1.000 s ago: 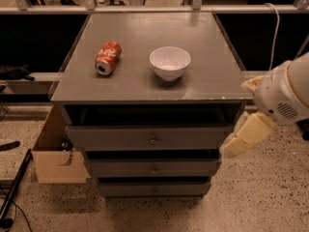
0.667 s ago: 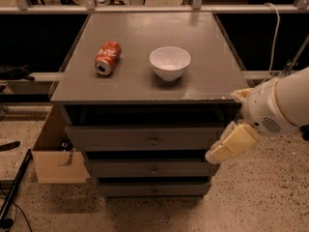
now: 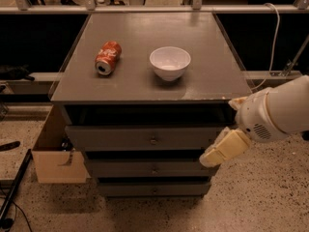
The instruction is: Open bottom drawer
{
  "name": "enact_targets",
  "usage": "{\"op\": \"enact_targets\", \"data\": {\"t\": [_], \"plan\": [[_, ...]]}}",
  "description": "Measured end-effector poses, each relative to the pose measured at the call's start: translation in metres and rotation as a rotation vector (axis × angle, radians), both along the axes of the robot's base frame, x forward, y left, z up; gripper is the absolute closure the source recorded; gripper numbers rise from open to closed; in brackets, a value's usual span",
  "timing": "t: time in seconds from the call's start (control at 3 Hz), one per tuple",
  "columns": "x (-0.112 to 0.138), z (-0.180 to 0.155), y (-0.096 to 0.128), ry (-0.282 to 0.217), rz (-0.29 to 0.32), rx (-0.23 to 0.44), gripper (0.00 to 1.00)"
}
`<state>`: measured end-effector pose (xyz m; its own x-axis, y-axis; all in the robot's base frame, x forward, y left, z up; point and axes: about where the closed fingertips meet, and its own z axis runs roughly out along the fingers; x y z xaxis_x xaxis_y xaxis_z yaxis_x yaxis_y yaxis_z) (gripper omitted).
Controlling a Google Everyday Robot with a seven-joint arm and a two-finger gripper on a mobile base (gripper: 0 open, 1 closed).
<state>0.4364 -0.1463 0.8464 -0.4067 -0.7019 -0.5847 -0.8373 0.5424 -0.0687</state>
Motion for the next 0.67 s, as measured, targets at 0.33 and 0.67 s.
{"op": "enact_targets", "data": {"t": [0.33, 0.67], "plan": [[-0.02, -0.054, -0.007, 0.116, -0.098, 0.027, 0.0], [-0.053, -0.111, -0.009, 0.224, -0.165, 0.053, 0.0]]}}
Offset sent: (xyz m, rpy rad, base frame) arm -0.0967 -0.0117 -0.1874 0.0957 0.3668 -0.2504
